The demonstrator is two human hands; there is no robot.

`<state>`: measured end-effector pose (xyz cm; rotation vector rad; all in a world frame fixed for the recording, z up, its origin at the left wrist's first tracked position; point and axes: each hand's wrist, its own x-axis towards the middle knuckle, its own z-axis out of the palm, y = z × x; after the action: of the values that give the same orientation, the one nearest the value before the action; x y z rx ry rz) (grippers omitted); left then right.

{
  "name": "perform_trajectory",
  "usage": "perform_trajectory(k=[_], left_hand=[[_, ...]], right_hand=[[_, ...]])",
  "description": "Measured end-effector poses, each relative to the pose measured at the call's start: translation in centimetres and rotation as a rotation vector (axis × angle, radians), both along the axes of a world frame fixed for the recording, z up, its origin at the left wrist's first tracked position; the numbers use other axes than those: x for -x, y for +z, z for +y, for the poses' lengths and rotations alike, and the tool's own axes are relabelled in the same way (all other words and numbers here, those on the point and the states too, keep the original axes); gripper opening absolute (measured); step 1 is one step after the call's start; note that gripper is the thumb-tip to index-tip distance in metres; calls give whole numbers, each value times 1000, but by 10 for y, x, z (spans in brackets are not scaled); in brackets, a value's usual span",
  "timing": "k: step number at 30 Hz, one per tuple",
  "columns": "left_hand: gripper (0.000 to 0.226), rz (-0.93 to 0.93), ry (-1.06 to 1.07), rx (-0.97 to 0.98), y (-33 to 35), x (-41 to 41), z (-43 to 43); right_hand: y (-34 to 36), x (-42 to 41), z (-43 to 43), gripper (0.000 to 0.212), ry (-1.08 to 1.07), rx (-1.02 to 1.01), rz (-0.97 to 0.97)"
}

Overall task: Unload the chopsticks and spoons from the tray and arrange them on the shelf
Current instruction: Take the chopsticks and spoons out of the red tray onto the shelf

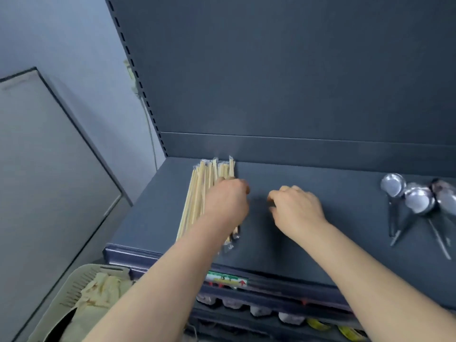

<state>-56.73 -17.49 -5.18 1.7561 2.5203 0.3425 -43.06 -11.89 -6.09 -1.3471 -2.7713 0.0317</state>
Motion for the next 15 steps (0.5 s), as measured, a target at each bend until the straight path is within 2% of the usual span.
perform_trajectory(k=[7, 15], left_hand=[[21, -29, -305, 20, -8, -96, 25], [18, -115, -545, -51, 24, -254, 53]], right_hand=[[8, -120, -8, 23, -294, -3, -44], [35, -275, -8, 19, -557, -154, 15]])
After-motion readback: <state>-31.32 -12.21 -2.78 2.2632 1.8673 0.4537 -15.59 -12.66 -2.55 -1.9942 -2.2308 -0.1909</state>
